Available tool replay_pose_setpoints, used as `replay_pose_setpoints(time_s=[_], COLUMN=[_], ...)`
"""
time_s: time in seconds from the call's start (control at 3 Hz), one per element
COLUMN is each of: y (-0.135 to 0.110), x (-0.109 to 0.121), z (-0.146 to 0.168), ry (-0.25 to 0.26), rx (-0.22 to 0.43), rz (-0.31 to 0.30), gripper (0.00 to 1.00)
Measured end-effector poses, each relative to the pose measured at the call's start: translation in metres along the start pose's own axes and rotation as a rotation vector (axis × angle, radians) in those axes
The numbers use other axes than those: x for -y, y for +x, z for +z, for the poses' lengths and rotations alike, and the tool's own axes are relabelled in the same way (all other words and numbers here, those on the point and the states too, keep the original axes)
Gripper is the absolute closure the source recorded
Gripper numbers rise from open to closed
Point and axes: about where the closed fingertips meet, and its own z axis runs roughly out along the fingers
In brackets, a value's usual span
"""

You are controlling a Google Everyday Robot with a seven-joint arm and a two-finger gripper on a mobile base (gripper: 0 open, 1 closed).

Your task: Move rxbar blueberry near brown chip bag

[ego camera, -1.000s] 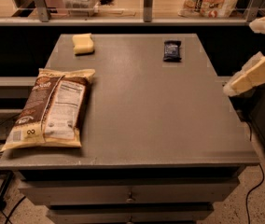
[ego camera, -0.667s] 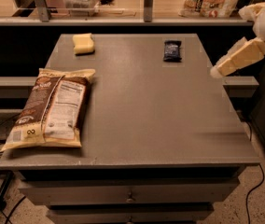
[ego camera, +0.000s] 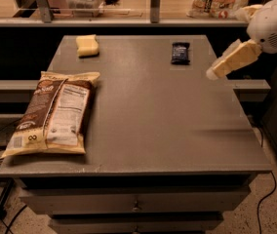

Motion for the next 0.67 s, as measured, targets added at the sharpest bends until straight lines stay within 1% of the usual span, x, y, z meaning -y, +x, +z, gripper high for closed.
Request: replay_pose_setpoints(time_s=[0.33,0.67], y=[-0.003,-0.004], x=[0.009,0.018], z=[0.026,0.053], ry=[-0.012,-0.028], rx=[0.022,0.038], rz=[-0.003,0.011], gripper=[0.00,0.00])
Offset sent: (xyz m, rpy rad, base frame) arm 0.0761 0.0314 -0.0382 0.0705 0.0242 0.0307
